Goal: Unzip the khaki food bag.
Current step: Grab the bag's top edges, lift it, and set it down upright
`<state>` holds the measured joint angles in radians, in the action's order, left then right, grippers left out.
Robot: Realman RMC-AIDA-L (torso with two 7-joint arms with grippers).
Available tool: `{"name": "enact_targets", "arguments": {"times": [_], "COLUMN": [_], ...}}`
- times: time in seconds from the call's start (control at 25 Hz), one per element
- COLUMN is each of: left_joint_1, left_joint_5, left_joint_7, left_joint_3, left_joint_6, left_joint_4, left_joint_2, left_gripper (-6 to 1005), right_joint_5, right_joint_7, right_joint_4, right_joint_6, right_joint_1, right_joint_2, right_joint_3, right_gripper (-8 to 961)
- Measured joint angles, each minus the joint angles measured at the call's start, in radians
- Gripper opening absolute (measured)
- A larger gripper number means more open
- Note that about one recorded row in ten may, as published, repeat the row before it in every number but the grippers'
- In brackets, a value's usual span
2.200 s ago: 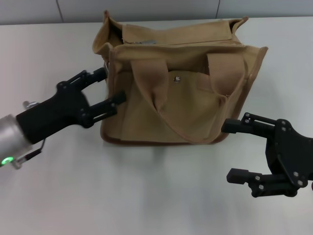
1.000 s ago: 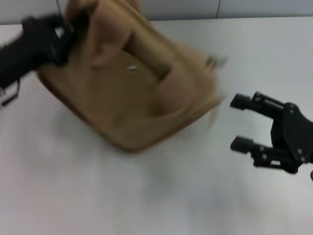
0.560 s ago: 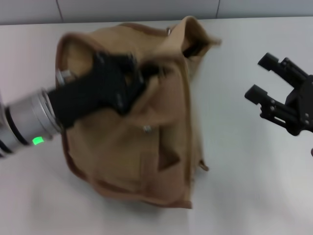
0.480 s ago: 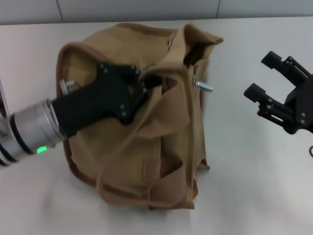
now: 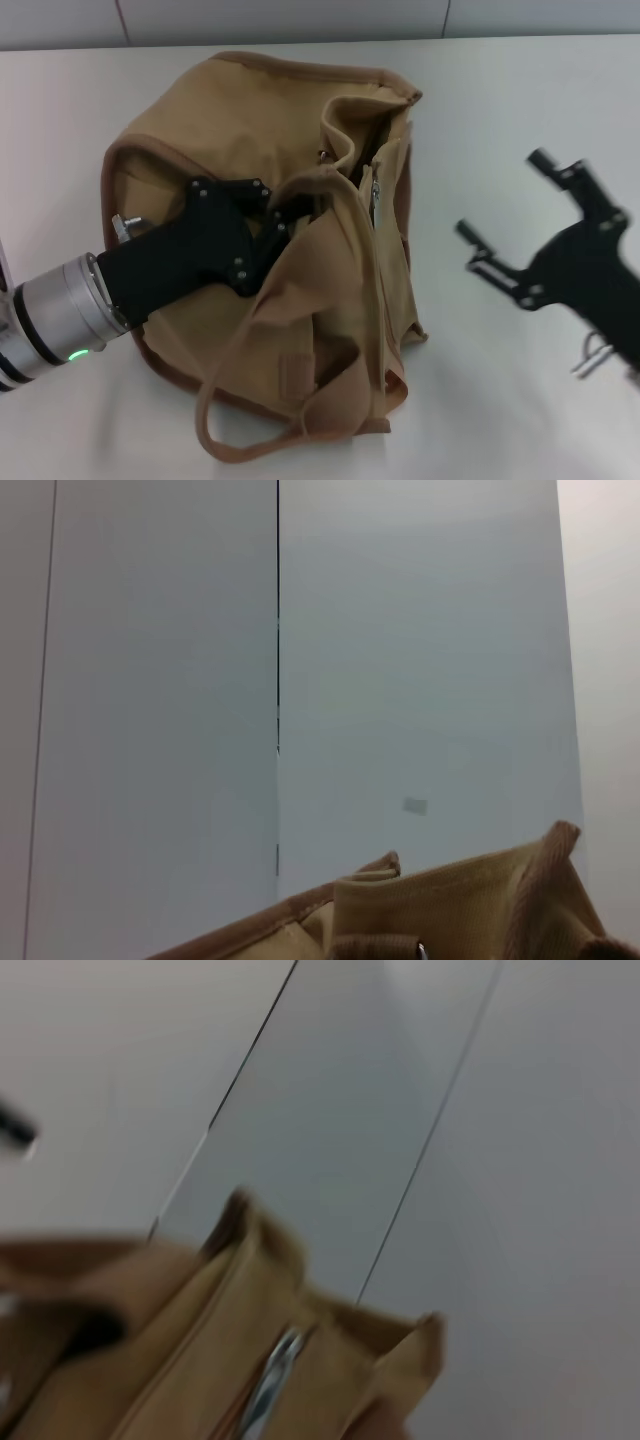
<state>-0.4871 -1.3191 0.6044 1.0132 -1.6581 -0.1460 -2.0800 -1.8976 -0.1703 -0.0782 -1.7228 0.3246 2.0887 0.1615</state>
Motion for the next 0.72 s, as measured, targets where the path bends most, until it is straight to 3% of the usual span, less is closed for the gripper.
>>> {"name": "enact_targets", "arguments": {"times": [0.12, 0.32, 0.72], "left_joint_1": [-0.012, -0.032, -0.044], "left_joint_5": [-0.001, -0.005, -0.007], "left_joint_7": [0.000, 0.000, 0.004], "left_joint_3": [0.001, 0.001, 0.002], "left_joint_6": [-0.012, -0.009, -0.025], "left_joint_4": [0.025, 0.049, 0.056], "left_joint_2": [0.000, 0.000, 0.000], "left_gripper": [69, 71, 74], "right_joint_5": [0.002, 0.002, 0.001], "right_joint_7": [-0.284, -0.508, -0.627], "right_joint_4": [-0.128, -0.252, -0.314], "right_joint_6": [0.101, 0.130, 0.129], "right_joint_1": [-0.001, -0.012, 0.005], "right_joint_2": [0.003, 0.004, 0.004], "right_joint_3": [-0.006, -0.031, -0.042], "right_gripper": [840, 840, 839]}}
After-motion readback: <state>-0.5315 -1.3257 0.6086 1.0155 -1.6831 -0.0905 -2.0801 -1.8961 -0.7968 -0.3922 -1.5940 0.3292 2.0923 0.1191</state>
